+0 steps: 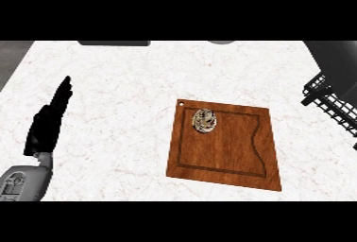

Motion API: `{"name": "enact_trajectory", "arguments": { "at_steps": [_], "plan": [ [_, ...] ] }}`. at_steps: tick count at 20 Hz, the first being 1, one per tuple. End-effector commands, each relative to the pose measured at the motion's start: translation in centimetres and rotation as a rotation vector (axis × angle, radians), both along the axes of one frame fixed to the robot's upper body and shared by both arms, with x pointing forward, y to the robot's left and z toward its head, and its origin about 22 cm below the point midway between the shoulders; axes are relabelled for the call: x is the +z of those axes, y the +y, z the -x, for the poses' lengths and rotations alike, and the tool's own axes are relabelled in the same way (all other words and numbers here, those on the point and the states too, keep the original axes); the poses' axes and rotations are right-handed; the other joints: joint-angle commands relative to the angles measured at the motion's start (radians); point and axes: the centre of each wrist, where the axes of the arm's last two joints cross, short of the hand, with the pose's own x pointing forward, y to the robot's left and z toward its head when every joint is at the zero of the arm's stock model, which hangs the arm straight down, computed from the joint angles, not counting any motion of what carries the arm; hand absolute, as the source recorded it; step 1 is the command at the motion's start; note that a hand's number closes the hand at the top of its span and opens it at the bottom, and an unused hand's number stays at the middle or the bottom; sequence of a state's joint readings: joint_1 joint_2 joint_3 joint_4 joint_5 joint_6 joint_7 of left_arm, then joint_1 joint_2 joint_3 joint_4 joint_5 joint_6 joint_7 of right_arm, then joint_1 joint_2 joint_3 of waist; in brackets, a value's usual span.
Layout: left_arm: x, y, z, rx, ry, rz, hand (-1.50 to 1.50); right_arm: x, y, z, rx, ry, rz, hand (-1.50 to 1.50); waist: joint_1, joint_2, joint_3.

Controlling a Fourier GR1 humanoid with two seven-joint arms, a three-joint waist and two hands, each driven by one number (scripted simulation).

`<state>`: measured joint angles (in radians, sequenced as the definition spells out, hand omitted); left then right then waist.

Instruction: Pick the croissant from the cutting board and place it in the tiered basket

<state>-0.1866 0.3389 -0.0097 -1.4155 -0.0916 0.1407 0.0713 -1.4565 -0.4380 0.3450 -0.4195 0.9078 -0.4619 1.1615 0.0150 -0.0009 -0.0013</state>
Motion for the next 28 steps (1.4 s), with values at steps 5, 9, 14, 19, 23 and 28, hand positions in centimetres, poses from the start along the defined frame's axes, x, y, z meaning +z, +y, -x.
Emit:
{"name": "enact_trajectory", "arguments": {
  "at_steps": [5, 9, 14, 19, 23, 28],
  "plan": [
    [-1.9, -0.7, 1.1, -0.006, -0.001, 0.002, 0.0, 1.3, -6.0, 0.1, -0.091, 0.09, -0.039, 1.5, -0.004, 0.004, 0.001],
    [-0.3, 0.9, 1.1, -0.019, 0.001, 0.026, 0.0, 0.0, -9.3, 0.2, -0.184, 0.177, 0.057, 1.5, 0.001, 0.003, 0.001],
    [-0.6, -1.2, 0.6, 0.01, -0.008, 0.003, 0.0, -2.3, -14.2, 0.8, -0.331, 0.351, 0.185, 1.5, -0.011, 0.005, 0.0],
    [-0.4, -0.3, 1.3, 0.02, -0.008, 0.002, 0.0, -1.9, -16.7, 1.7, -0.34, 0.354, 0.191, 1.5, -0.009, 0.001, 0.001],
    [-0.1, 1.0, 0.4, 0.003, -0.009, -0.012, 0.0, -3.0, -17.0, 2.3, -0.268, 0.377, 0.17, 1.5, -0.029, -0.005, 0.001],
    [0.8, -0.5, 1.2, 0.003, 0.005, -0.001, 0.0, -2.2, -19.8, 3.8, -0.209, 0.372, 0.094, 1.5, -0.021, -0.005, 0.002]
  ]
}}
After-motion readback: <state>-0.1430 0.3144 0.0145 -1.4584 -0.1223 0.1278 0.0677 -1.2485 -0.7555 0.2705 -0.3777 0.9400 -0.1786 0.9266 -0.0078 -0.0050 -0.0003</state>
